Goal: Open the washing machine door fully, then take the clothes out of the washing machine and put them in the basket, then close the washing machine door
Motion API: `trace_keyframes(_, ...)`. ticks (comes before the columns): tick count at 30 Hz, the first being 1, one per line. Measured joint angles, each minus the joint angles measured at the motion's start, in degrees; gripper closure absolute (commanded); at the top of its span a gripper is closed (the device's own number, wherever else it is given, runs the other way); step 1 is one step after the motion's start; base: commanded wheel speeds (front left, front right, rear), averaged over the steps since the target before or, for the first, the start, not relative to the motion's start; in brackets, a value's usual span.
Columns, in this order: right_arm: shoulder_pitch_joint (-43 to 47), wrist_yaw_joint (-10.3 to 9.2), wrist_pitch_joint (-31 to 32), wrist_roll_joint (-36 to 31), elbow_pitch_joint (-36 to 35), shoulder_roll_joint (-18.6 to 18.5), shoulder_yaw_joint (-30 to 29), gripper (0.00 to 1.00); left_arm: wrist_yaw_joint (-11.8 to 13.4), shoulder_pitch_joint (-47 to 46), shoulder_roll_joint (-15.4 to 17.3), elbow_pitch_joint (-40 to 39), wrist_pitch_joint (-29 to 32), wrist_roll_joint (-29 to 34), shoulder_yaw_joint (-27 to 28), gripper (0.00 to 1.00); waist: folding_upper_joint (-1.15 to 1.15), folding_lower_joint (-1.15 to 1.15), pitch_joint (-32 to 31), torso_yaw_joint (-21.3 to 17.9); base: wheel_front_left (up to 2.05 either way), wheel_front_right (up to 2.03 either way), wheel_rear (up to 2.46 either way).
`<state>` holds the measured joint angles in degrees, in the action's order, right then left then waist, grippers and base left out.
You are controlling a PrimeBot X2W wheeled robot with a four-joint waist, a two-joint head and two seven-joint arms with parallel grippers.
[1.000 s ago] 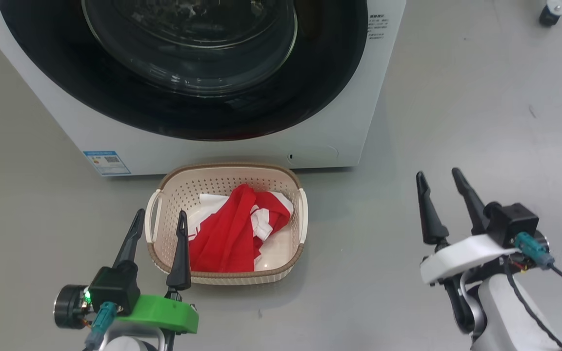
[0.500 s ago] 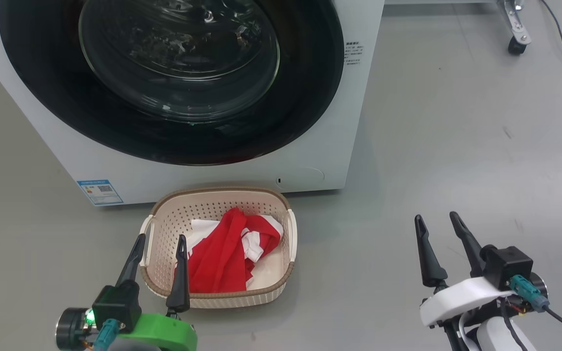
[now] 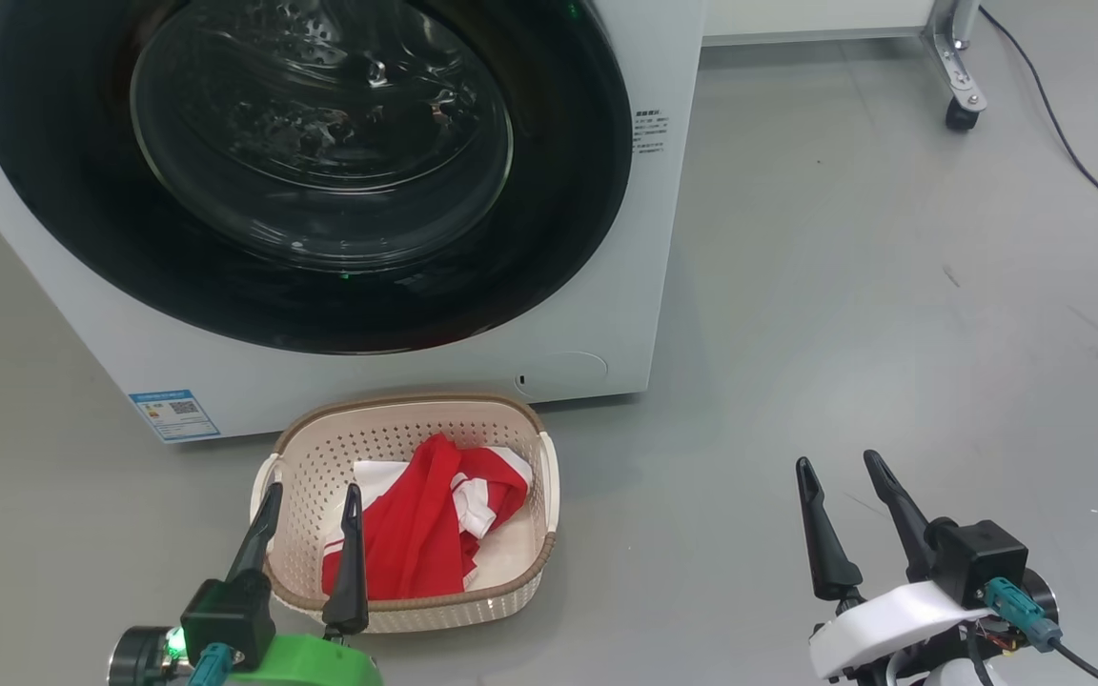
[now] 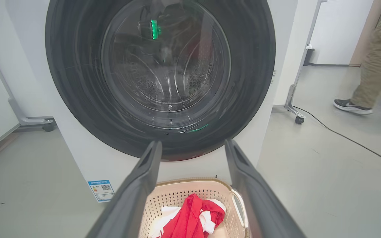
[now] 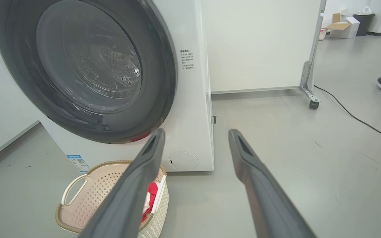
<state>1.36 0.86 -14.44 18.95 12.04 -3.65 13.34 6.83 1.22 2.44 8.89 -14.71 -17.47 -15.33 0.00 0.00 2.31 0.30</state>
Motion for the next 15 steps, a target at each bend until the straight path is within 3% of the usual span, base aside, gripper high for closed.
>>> trace_keyframes(15, 1.6, -0.45, 0.0, -0.5, -2.3, 0.2, 0.0, 0.00, 0.0, 0.0, 0.0, 0.0, 0.5, -0.2, -0.8, 0.00, 0.00, 0.00, 0.0, -1.2, 0.00, 0.00, 0.00)
